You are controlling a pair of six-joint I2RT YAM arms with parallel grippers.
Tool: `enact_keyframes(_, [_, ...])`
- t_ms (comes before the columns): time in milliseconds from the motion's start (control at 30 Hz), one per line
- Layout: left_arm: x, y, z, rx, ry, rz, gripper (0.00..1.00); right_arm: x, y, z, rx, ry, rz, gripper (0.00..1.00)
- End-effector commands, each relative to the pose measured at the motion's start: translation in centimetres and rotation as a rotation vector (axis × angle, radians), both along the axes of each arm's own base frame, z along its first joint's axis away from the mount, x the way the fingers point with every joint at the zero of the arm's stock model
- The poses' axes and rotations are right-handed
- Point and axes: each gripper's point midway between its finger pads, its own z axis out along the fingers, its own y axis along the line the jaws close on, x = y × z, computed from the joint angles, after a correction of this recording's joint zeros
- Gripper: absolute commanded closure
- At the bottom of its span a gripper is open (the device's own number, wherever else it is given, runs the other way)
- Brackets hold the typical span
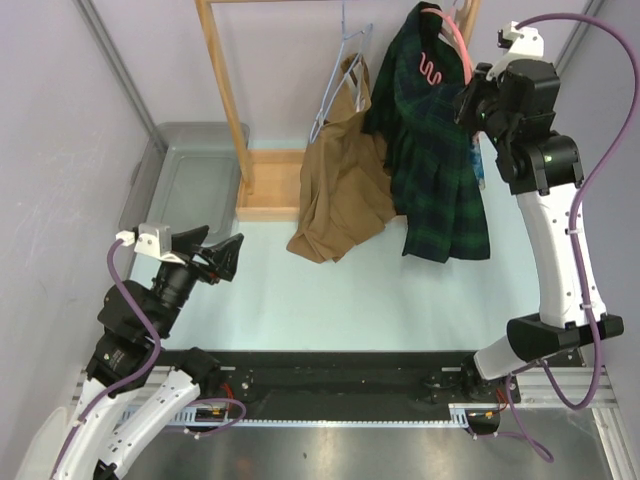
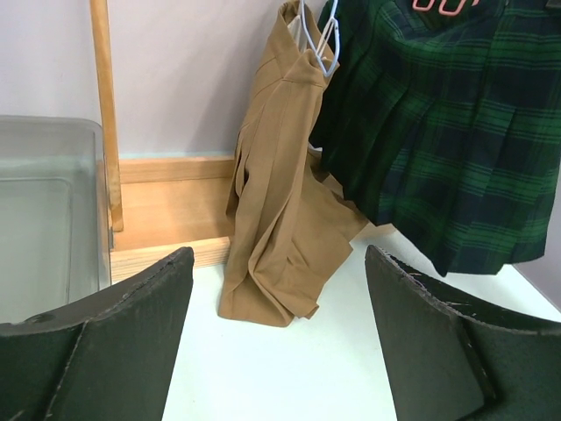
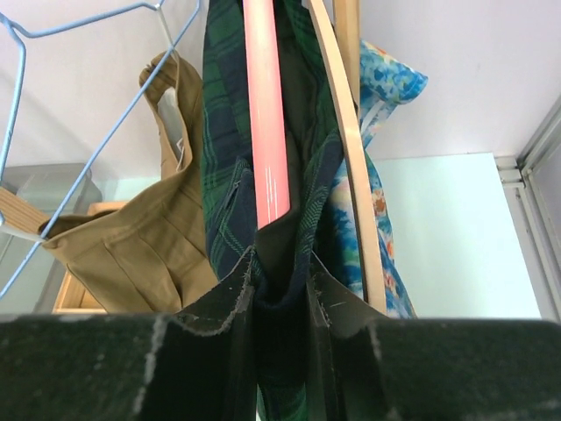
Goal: Place the skirt on the hanger
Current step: Hang the hanger with skirt onto the clothesline
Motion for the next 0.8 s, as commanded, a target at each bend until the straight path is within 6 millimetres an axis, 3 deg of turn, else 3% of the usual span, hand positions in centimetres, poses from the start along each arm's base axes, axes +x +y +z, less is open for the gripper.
enact_keyframes(0, [0.0, -0.4, 0.8, -0.042, -0.015, -0.014, 0.17, 0.1, 0.3, 2.0, -0.005, -0.017, 0.029, 1.0])
enact_keyframes(200, [-0.2, -0.1, 1.1, -0.056, -0.022, -0.01, 0.17, 2.1, 1.4, 2.4, 0.0, -0.016, 0.07, 1.0])
enact_keyframes(433, [-0.4, 0.4, 1.1, -0.058, -0.023, 0.007, 0.17, 0.6, 1.6, 1.3, -0.005, -0.01, 0.074, 0.97])
enact_keyframes(467, [-0.4, 0.4, 1.0, -0.055, -0.021, 0.009, 0.17, 0.3, 1.5, 1.4, -0.005, -0.017, 0.073, 0.85])
enact_keyframes(500, [-0.3, 0.3, 0.9, -0.052, -0.017, 0.009, 0.17, -0.6, 1.2, 2.0, 0.0, -0.036, 0.068, 0.55])
enact_keyframes(567, [0.0, 0.3, 0.7, -0.041, -0.009, 0.015, 0.16, -0.8, 0.9, 1.6, 0.004, -0.031, 0.055, 0.35])
enact_keyframes(600, [0.1, 0.3, 0.6, -0.037, 0.0, 0.018, 0.14, -1.0, 0.6, 1.7, 0.007, -0.033, 0.042, 0.19])
enact_keyframes(667, [0.3, 0.3, 0.6, -0.025, 0.006, 0.024, 0.09, -1.7, 0.3, 2.4, 0.014, -0.049, 0.037, 0.06])
enact_keyframes(700, [0.6, 0.2, 0.4, -0.017, 0.019, 0.027, 0.02, -2.0, 0.3, 2.8, 0.018, -0.059, 0.041, 0.01])
enact_keyframes(767, [0.8, 0.5, 0.6, -0.015, 0.029, 0.05, 0.0, -3.4, 0.0, 4.1, 0.031, -0.094, 0.042, 0.0])
